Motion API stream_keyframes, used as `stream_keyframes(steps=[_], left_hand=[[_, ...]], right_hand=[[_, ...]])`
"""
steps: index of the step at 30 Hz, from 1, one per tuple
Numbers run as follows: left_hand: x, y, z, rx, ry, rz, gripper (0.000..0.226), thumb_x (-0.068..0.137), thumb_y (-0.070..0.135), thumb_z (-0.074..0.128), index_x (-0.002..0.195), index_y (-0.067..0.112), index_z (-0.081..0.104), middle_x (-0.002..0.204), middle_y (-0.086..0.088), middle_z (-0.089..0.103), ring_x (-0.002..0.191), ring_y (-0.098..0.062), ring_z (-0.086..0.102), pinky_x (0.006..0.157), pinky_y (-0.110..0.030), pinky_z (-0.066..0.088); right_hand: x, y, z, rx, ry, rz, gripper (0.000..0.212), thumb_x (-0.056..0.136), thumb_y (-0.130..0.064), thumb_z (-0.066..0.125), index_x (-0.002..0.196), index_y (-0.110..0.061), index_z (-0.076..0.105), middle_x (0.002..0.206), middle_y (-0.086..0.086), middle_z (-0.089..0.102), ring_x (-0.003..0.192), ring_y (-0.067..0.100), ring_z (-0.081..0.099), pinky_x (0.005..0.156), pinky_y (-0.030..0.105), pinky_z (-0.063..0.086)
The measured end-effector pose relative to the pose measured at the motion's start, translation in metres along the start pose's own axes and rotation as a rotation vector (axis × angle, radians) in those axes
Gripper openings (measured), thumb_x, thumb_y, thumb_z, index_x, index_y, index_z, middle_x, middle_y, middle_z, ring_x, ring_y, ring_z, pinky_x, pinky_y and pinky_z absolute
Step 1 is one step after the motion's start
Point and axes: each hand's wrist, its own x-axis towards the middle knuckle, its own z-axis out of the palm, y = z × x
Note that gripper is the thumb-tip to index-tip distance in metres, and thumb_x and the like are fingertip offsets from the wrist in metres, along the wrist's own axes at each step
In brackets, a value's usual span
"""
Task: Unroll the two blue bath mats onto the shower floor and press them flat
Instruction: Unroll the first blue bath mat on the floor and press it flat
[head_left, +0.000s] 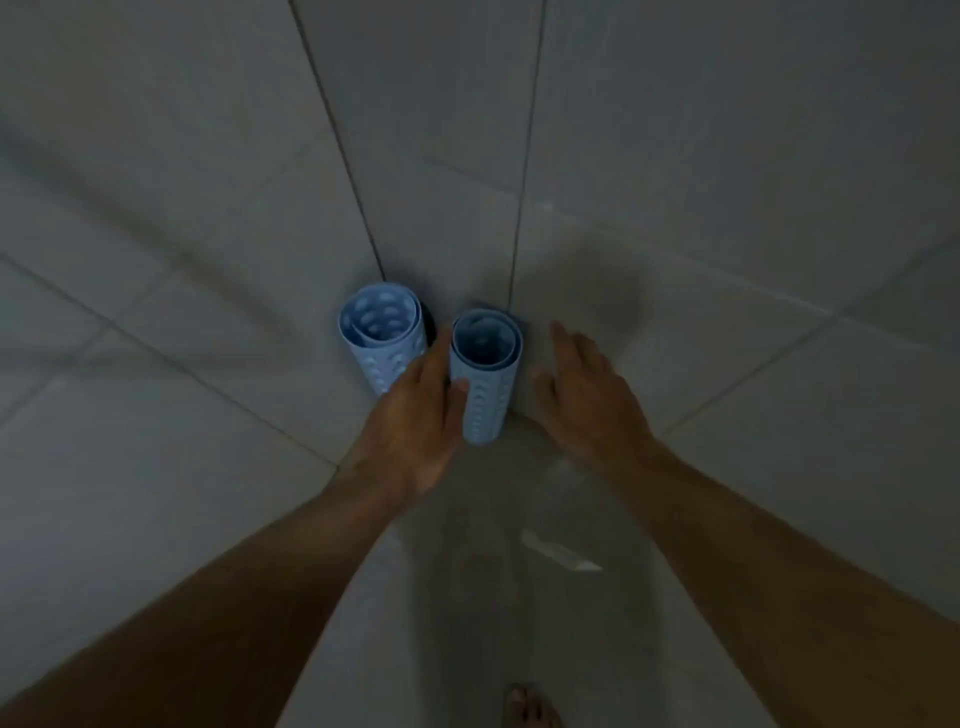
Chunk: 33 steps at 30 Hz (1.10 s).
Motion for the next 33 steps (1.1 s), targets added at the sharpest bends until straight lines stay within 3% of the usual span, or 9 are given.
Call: stream_keyframes(steps=[6, 10, 14, 17, 20, 23, 26, 28, 33], left_hand=[[0.037, -0.037, 0.056, -0.156, 0.001, -0.029, 0.051, 0.107, 0.026, 0.036, 0.155, 0.018, 0.024, 0.148, -0.002, 0.047, 0.132, -0.005, 0.041, 0.110, -0.023, 0.032], [0.069, -0.053, 0.077, -0.164, 0.067, -0.166, 0.048, 0.107, 0.028, 0.036, 0.152, 0.012, 0.029, 0.127, -0.010, 0.064, 0.116, -0.021, 0.060, 0.099, -0.029, 0.045], [0.091, -0.063, 0.089, -0.182, 0.068, -0.352, 0.057, 0.105, 0.031, 0.041, 0.154, 0.007, 0.024, 0.143, -0.014, 0.052, 0.133, -0.027, 0.048, 0.111, -0.036, 0.037], [0.101, -0.068, 0.094, -0.222, -0.002, -0.411, 0.042, 0.105, 0.030, 0.039, 0.144, 0.015, 0.044, 0.138, -0.010, 0.058, 0.128, -0.027, 0.052, 0.108, -0.038, 0.041], [0.104, -0.076, 0.103, -0.377, -0.051, -0.497, 0.044, 0.094, 0.038, 0.037, 0.132, 0.028, 0.055, 0.122, -0.008, 0.067, 0.114, -0.028, 0.061, 0.100, -0.049, 0.048], [0.099, -0.064, 0.101, -0.625, -0.052, -0.714, 0.041, 0.087, 0.032, 0.043, 0.125, 0.031, 0.058, 0.117, -0.013, 0.066, 0.108, -0.039, 0.062, 0.090, -0.058, 0.053], [0.084, -0.050, 0.097, -0.909, -0.047, -0.931, 0.020, 0.095, 0.023, 0.046, 0.103, 0.023, 0.065, 0.101, -0.005, 0.068, 0.092, -0.025, 0.066, 0.077, -0.040, 0.057], [0.069, -0.050, 0.097, -0.978, -0.060, -0.997, 0.018, 0.095, 0.029, 0.047, 0.093, 0.022, 0.064, 0.092, -0.002, 0.068, 0.087, -0.026, 0.069, 0.075, -0.039, 0.059], [0.045, -0.058, 0.103, -0.924, -0.086, -1.078, 0.041, 0.098, 0.049, 0.052, 0.118, 0.014, 0.061, 0.106, -0.005, 0.067, 0.105, -0.032, 0.067, 0.093, -0.046, 0.055]], right_hand=[[0.048, 0.018, 0.055, 0.170, -0.050, -0.005, 0.057, 0.106, -0.039, 0.032, 0.156, -0.023, 0.012, 0.151, 0.014, 0.036, 0.131, 0.030, 0.044, 0.102, 0.042, 0.040], [0.075, 0.021, 0.077, 0.351, -0.047, 0.027, 0.049, 0.103, -0.046, 0.033, 0.149, -0.027, 0.029, 0.137, 0.010, 0.052, 0.119, 0.027, 0.056, 0.098, 0.046, 0.049], [0.093, 0.019, 0.091, 0.462, -0.102, 0.105, 0.048, 0.104, -0.044, 0.035, 0.145, -0.021, 0.035, 0.137, 0.009, 0.055, 0.120, 0.026, 0.056, 0.100, 0.043, 0.047], [0.099, 0.017, 0.093, 0.538, -0.112, 0.103, 0.044, 0.105, -0.034, 0.038, 0.147, -0.019, 0.035, 0.139, 0.006, 0.056, 0.123, 0.024, 0.054, 0.100, 0.036, 0.046], [0.099, 0.017, 0.095, 0.592, -0.127, 0.127, 0.040, 0.106, -0.029, 0.036, 0.145, -0.023, 0.037, 0.137, 0.004, 0.056, 0.121, 0.021, 0.055, 0.095, 0.031, 0.045], [0.094, 0.021, 0.097, 0.736, -0.170, 0.193, 0.038, 0.104, -0.024, 0.037, 0.142, -0.029, 0.039, 0.137, 0.001, 0.056, 0.120, 0.020, 0.056, 0.100, 0.040, 0.048], [0.076, 0.023, 0.095, 0.987, -0.298, 0.394, 0.037, 0.101, -0.017, 0.041, 0.133, -0.035, 0.042, 0.134, 0.001, 0.054, 0.114, 0.029, 0.060, 0.087, 0.054, 0.056], [0.059, 0.028, 0.090, 1.147, -0.381, 0.546, 0.031, 0.100, -0.014, 0.042, 0.125, -0.033, 0.046, 0.126, 0.004, 0.055, 0.108, 0.034, 0.061, 0.082, 0.056, 0.056], [0.030, 0.052, 0.090, 1.286, -0.456, 0.686, 0.019, 0.095, -0.025, 0.047, 0.105, -0.019, 0.061, 0.122, 0.013, 0.061, 0.100, 0.038, 0.064, 0.089, 0.060, 0.052]])
